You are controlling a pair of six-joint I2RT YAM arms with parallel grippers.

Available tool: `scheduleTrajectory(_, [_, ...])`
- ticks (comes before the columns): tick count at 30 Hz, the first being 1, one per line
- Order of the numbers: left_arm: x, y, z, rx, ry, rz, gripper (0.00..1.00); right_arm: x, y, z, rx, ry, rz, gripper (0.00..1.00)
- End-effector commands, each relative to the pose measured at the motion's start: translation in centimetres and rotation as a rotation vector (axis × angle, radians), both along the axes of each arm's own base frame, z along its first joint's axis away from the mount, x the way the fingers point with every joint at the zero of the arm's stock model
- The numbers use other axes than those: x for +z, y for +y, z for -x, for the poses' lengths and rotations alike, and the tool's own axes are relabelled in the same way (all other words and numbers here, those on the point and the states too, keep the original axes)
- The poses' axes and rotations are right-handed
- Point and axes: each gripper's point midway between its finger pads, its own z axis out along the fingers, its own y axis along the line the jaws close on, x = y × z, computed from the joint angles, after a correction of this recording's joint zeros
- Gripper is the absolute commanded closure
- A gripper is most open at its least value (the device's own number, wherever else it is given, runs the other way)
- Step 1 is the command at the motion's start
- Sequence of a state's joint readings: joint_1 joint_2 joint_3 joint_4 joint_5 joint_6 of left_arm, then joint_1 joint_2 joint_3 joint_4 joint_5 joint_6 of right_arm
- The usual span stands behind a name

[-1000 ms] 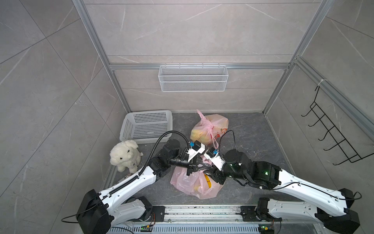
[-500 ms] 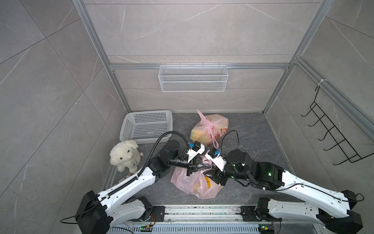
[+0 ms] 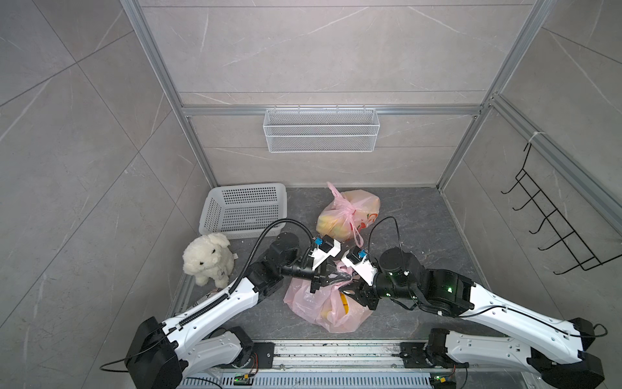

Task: Place the banana into a plastic bag & tie a knot
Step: Cross the plastic bag at the center of the board.

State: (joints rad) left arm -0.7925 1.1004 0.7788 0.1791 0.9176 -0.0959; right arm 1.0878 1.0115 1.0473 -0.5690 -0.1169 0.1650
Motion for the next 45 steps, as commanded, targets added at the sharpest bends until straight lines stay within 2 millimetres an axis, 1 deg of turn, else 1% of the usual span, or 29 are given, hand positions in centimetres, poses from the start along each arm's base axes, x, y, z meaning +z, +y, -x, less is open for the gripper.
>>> scheduleTrajectory(1, [1.1, 0.0, 0.3, -0.015, -0.051, 0.038, 1.0, 0.6, 0.5, 0.2, 0.01, 0.007, -0.047, 0.59])
scheduleTrajectory(5, [1.0, 0.0, 0.5, -0.021, -0.05, 0.041, 1.0, 1.2, 0.6, -0.1, -0.003, 0.008, -0.081, 0.59])
scheduleTrajectory(7, [1.1, 0.1, 0.6, -0.025, -0.051, 0.044, 1.0, 1.2, 0.6, -0.4, -0.01, 0.011, -0.085, 0.62])
scheduleTrajectory(10, [1.1, 0.1, 0.6, -0.025, -0.054, 0.045, 1.0, 1.0, 0.7, -0.8, -0.026, 0.015, -0.079, 0.71])
scheduleTrajectory(13, [1.2, 0.2, 0.6, -0.017, -0.06, 0.048, 1.0, 0.4, 0.3, -1.3, -0.055, 0.004, -0.043, 0.82])
scheduleTrajectory(17, [1.6, 0.4, 0.5, 0.008, -0.078, 0.056, 1.0, -0.5, -0.6, -2.0, -0.087, -0.018, 0.036, 0.91])
scheduleTrajectory(20, [1.7, 0.5, 0.5, 0.014, -0.083, 0.053, 0.99, -0.8, -1.0, -2.4, -0.108, -0.036, 0.071, 1.0])
scheduleTrajectory(26, [1.5, 0.5, 0.4, 0.019, -0.069, 0.043, 0.93, -0.1, -1.1, -3.3, -0.142, -0.083, 0.087, 1.0])
scheduleTrajectory(29, [1.1, 0.5, 0.1, 0.035, -0.057, 0.016, 0.87, 0.3, -0.9, -3.2, -0.138, -0.1, 0.069, 1.0])
scheduleTrajectory(32, [0.6, 0.6, -0.1, 0.054, -0.045, -0.01, 0.79, 0.7, -0.6, -3.0, -0.126, -0.099, 0.043, 1.0])
scheduleTrajectory(35, [-0.1, 0.9, -0.4, 0.082, -0.038, -0.039, 0.75, 0.9, -0.7, -3.2, -0.141, -0.107, 0.034, 1.0])
scheduleTrajectory(40, [-1.8, 1.2, -0.7, 0.12, -0.023, -0.089, 0.71, 1.1, -1.0, -3.0, -0.131, -0.116, 0.038, 1.0])
scheduleTrajectory(43, [-2.5, 1.4, -0.8, 0.134, -0.013, -0.109, 0.72, 1.1, -1.3, -3.0, -0.129, -0.126, 0.056, 1.0])
scheduleTrajectory(45, [-2.9, 1.5, -0.8, 0.141, -0.006, -0.114, 0.74, 1.4, -1.7, -3.0, -0.134, -0.14, 0.066, 1.0])
